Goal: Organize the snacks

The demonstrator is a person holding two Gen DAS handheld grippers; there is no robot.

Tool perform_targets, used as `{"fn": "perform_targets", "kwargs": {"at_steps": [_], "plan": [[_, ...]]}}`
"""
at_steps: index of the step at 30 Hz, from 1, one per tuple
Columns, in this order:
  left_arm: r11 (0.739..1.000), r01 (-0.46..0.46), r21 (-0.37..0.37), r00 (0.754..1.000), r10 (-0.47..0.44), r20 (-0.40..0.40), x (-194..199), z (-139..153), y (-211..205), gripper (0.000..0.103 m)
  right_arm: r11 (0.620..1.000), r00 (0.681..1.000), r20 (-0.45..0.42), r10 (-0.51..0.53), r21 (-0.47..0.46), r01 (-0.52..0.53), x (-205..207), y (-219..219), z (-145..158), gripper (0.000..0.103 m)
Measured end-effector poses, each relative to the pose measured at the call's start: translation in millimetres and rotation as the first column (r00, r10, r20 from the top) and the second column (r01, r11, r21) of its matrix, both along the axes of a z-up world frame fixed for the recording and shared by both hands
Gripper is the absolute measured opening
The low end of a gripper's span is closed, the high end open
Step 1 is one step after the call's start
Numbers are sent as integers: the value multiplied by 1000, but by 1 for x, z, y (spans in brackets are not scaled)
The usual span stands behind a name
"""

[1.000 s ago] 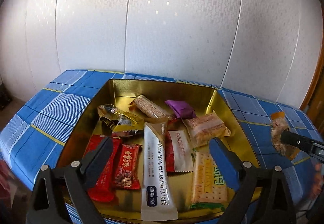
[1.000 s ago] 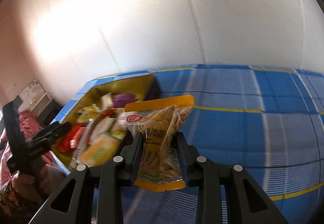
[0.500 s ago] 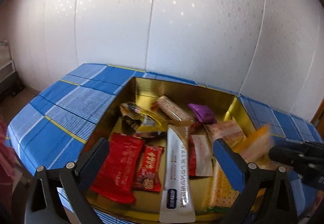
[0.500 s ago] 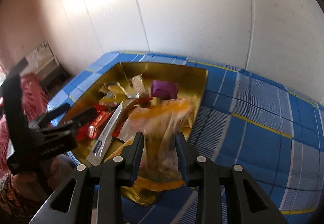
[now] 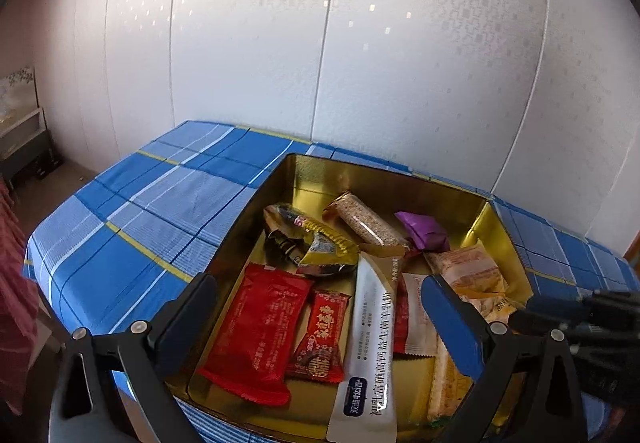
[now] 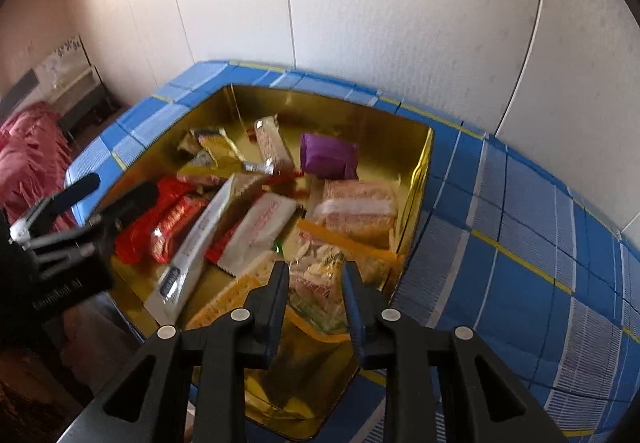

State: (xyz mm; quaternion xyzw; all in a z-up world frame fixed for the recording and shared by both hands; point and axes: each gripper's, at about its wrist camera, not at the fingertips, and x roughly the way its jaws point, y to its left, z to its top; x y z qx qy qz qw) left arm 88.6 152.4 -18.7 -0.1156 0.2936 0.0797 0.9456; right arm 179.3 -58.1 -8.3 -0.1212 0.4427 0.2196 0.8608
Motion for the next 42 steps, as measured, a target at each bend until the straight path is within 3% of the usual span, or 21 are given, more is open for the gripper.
{"fn": "perform_targets", "kwargs": {"at_steps": [6, 12, 21, 30, 34, 39, 42], "plan": [[1000, 2, 6, 1000, -2, -12, 1, -1, -1, 103, 998, 1000, -16, 22, -61, -23, -6, 10, -9, 22], [1000, 3, 30, 1000, -2, -16, 2, -1, -5, 103, 998, 1000, -17, 1, -64, -2, -7, 8, -15, 22], [998, -10, 57, 1000, 12, -21, 4, -2, -6, 103, 999, 997, -51, -49, 1, 50, 21, 0, -21, 22], [998, -14, 66, 1000, 14, -4, 2, 0, -7, 103, 990, 997, 8, -77, 117, 75, -11, -16, 4, 23], [995, -39, 96, 999, 38, 11, -8, 3, -9, 103, 980, 993, 24, -120, 164, 114, -30, -23, 9, 30], [982, -114, 148, 993, 111, 27, -26, 9, -7, 103, 981, 986, 82, -146, 145, 133, -53, -21, 10, 34], [987, -102, 125, 995, 101, 9, -39, 9, 1, 103, 973, 978, 110, -176, 167, 157, -66, -22, 12, 42]]}}
